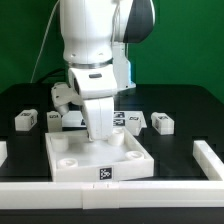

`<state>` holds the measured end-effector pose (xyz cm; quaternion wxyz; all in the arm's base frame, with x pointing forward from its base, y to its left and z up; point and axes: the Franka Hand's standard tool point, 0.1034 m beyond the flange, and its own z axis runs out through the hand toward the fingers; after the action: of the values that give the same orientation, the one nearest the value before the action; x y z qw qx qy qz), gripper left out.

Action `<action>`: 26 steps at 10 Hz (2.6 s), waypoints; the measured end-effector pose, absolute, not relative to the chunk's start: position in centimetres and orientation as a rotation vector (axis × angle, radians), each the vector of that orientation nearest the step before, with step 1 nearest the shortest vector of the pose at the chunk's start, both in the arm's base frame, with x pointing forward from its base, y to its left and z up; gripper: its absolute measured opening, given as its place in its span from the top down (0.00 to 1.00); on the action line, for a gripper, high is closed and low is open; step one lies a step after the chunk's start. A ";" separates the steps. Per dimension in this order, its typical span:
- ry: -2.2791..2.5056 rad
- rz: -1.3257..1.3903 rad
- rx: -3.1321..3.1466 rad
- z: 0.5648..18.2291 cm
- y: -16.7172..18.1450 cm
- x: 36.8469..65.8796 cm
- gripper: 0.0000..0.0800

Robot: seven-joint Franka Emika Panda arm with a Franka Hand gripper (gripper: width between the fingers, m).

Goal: Assemble one leg

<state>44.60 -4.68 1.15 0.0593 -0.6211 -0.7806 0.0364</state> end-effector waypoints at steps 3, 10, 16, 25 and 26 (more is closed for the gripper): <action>-2.329 0.112 -1.927 1.2 -4.4 44.7 0.91; -2.152 0.079 -2.182 1.4 5.4 47.9 0.91; -2.154 0.073 -2.183 1.1 7.5 49.4 0.92; -2.127 0.073 -2.213 1.2 7.5 49.3 0.19; -2.085 0.071 -2.266 2.2 7.8 48.5 0.19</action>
Offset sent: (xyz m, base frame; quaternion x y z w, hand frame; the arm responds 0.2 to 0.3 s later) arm 0.0069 0.0274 -0.0033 0.0039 -0.0239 0.0846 0.9961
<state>48.54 7.75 2.17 0.0309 -0.7353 -0.6766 0.0230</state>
